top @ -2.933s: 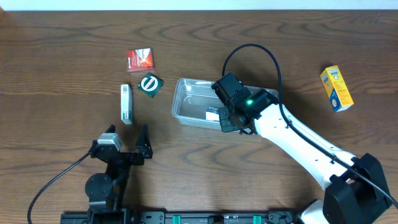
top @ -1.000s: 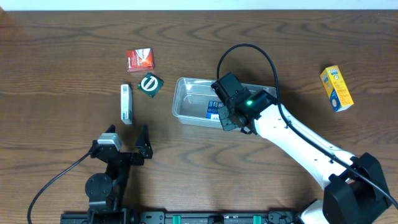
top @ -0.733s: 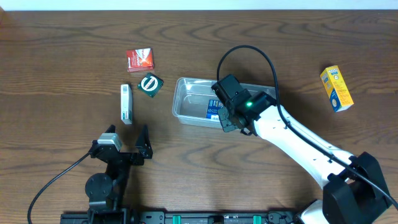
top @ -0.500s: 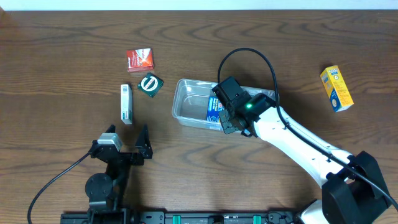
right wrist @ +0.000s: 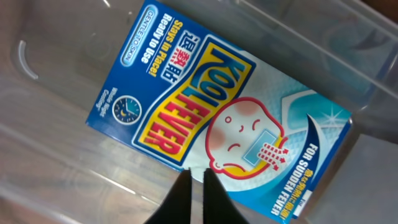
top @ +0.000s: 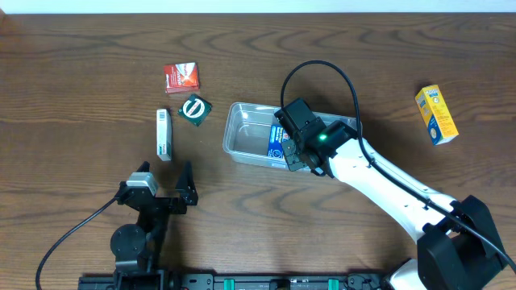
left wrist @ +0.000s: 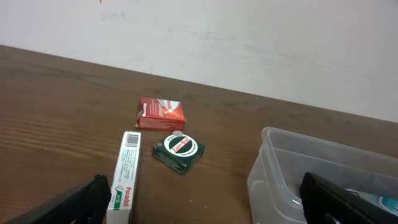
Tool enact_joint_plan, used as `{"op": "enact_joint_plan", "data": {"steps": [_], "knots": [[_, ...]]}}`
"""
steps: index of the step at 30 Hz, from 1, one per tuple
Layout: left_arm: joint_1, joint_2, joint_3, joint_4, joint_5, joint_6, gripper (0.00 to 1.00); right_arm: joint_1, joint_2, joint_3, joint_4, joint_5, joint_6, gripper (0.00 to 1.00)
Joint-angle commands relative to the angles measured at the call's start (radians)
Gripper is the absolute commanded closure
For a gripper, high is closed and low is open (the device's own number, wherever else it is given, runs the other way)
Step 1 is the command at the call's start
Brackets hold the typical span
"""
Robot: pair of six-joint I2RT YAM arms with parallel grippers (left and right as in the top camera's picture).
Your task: Pack container
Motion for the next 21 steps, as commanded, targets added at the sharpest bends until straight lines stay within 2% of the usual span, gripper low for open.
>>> {"op": "enact_joint_plan", "data": {"steps": [1,3,5,7,15,17,20,21], "knots": [[0.004,-0.002,-0.019,-0.032,0.006,0.01,0.02,-0.005,-0.003,0.083,-0.021,-0.012,-0.034,0.83],[0.004,-0.002,-0.019,-0.032,0.006,0.01,0.02,-0.006,-0.017,0.14,-0.054,-0.019,-0.034,0.76],[0.004,-0.002,-0.019,-0.032,0.006,0.01,0.02,-0.011,-0.028,0.195,-0.092,-0.029,-0.034,0.59],[0.004,-0.002,-0.019,-0.032,0.006,0.01,0.02,-0.022,-0.032,0.254,-0.145,-0.042,-0.034,0.5],[0.004,-0.002,-0.019,-0.032,0.006,0.01,0.02,-0.121,-0.032,0.326,-0.391,-0.048,0.099,0.34],[0.004,-0.002,-0.019,-0.032,0.006,0.01,0.02,-0.146,-0.032,0.326,-0.451,-0.054,0.146,0.38],[0.004,-0.002,-0.019,-0.032,0.006,0.01,0.02,-0.168,-0.037,0.326,-0.517,-0.095,0.151,0.55],[0.004,-0.002,-0.019,-0.032,0.006,0.01,0.02,-0.167,-0.042,0.326,-0.533,-0.113,0.14,0.65]]}}
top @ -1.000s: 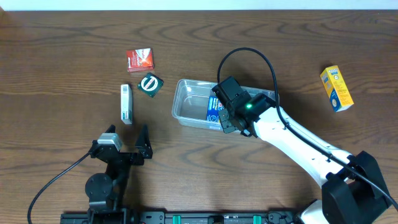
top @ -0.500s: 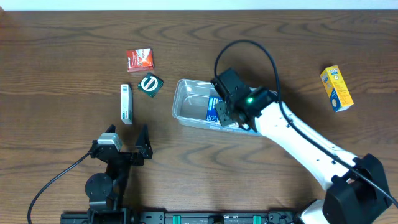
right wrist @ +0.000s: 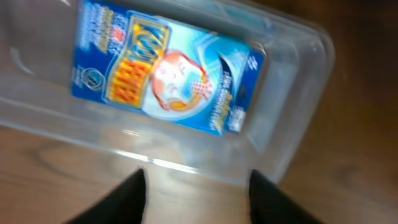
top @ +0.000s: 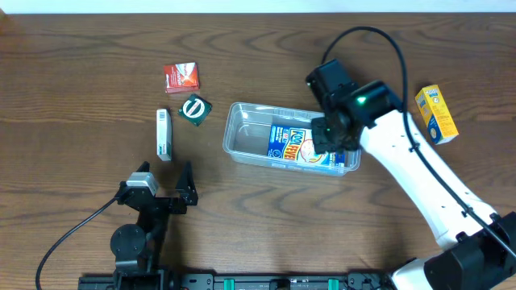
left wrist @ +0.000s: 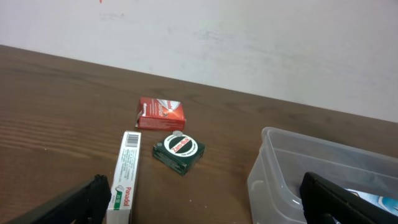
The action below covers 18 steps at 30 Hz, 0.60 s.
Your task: Pack container
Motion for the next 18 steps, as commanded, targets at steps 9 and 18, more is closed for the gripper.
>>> {"op": "enact_joint_plan", "data": {"steps": [9,18], "knots": [[0.005,-0.002,-0.019,-0.032,0.006,0.01,0.02,0.057,-0.071,0.002,-0.11,-0.089,-0.012,0.99],[0.005,-0.002,-0.019,-0.032,0.006,0.01,0.02,0.097,-0.071,-0.159,-0.032,-0.081,-0.003,0.98]]}}
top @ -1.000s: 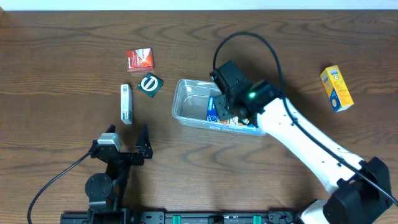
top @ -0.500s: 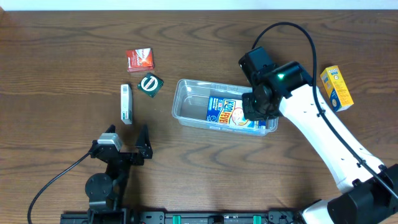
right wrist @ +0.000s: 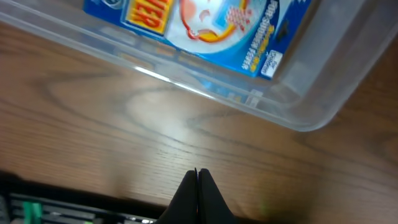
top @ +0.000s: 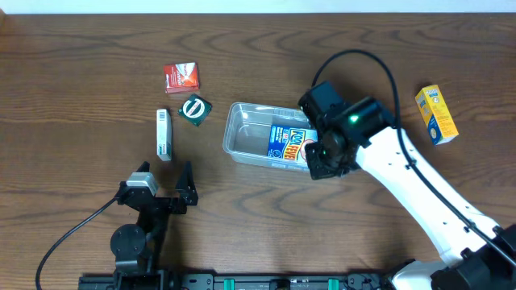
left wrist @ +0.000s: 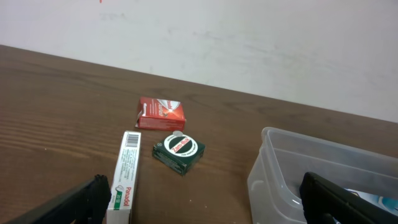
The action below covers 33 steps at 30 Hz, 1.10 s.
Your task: Pack container
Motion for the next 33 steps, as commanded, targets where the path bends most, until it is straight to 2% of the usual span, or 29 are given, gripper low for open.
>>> {"op": "enact_joint_plan", "data": {"steps": [1,22,33], "knots": [[0.005,-0.002,-0.019,-0.032,0.006,0.01,0.02,0.014,-0.006,-0.066,0.029,0.013,0.002,0.99],[0.005,-0.002,-0.019,-0.032,0.006,0.01,0.02,-0.035,-0.006,-0.287,0.285,0.178,0.044,0.99],[0.005,-0.002,-0.019,-0.032,0.006,0.01,0.02,-0.071,-0.006,-0.308,0.383,0.222,0.043,0.99]]}}
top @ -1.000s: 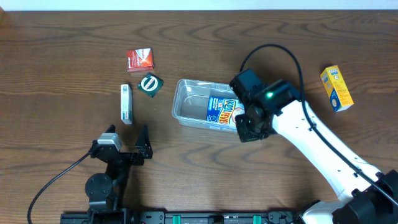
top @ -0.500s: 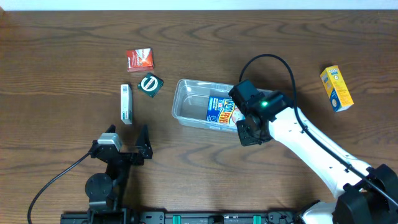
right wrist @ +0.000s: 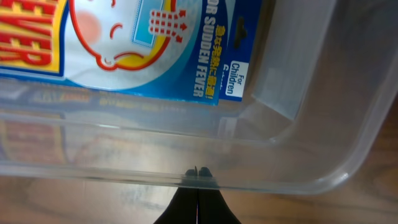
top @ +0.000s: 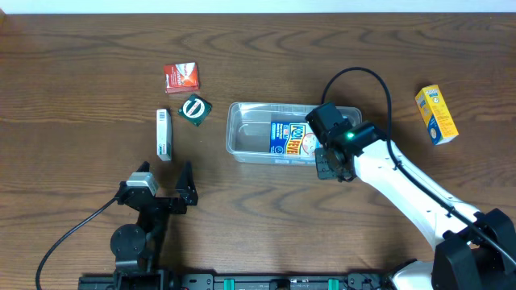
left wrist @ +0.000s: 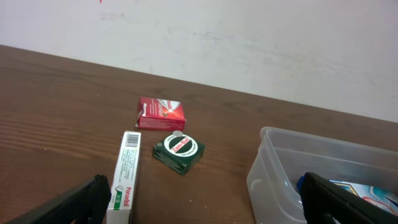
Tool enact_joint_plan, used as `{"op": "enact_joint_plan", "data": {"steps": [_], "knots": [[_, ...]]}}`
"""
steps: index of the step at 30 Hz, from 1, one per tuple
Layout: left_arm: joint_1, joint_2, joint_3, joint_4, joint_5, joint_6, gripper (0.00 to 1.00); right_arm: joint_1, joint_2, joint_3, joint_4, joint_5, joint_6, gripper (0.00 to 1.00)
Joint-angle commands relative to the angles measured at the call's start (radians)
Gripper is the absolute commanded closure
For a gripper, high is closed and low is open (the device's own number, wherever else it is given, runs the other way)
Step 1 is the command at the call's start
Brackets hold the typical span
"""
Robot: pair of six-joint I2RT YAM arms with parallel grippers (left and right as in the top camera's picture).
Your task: Pack container
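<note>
A clear plastic container point(top: 242, 133) lies mid-table with a blue Kool Fever box point(top: 292, 139) flat inside it. My right gripper point(top: 329, 158) is shut with nothing held. Its tips point(right wrist: 198, 173) touch the container's near wall point(right wrist: 323, 124) at the right end, and the blue box point(right wrist: 124, 50) shows through the plastic. My left gripper point(left wrist: 205, 202) stands open near the front edge, its fingers point(left wrist: 74, 202) wide apart. Ahead of it are the white Panadol box point(left wrist: 124, 177), the green tin point(left wrist: 179, 149) and the red box point(left wrist: 160, 113).
Left of the container, the overhead view shows the red box point(top: 181, 77), the green tin point(top: 194, 108) and the white box point(top: 164, 134). A yellow box point(top: 436, 115) lies at the far right. The right arm's cable loops over the container's right end.
My right gripper, shut both times, was over the bare table in front of the container's right end. Now its tips touch the near wall. The container looks slightly shifted. The left arm is unmoved.
First my right gripper was shut low inside the container, over the blue box. Then it was open above the container's right end, the box left lying inside. After that it was shut in front of the container, and now it rests against the near wall.
</note>
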Motion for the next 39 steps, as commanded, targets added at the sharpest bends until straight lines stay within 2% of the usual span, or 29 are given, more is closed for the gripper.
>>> {"op": "enact_joint_plan", "data": {"steps": [1,9,12,17,21,23,24,39], "knots": [[0.005,-0.002,-0.019,-0.032,0.006,0.01,0.02,-0.01,-0.006,-0.005,0.017,0.033,0.014,0.99],[0.005,-0.002,-0.019,-0.032,0.006,0.01,0.02,0.017,-0.053,0.013,0.032,0.013,0.005,0.99],[0.005,-0.002,-0.019,-0.032,0.006,0.01,0.02,0.023,-0.124,0.054,0.012,-0.007,-0.012,0.93],[0.005,-0.002,-0.019,-0.032,0.006,0.01,0.02,0.005,-0.248,0.166,-0.082,-0.016,-0.042,0.6],[0.004,-0.002,-0.019,-0.032,0.006,0.01,0.02,-0.052,-0.307,0.206,-0.105,0.014,-0.077,0.28],[0.005,-0.002,-0.019,-0.032,0.006,0.01,0.02,-0.105,-0.325,0.207,-0.103,0.018,-0.084,0.07],[0.004,-0.002,-0.019,-0.032,0.006,0.01,0.02,-0.131,-0.326,0.207,-0.105,0.018,-0.089,0.01],[0.004,-0.002,-0.019,-0.032,0.006,0.01,0.02,-0.681,-0.315,0.207,-0.133,-0.18,-0.257,0.01]]}}
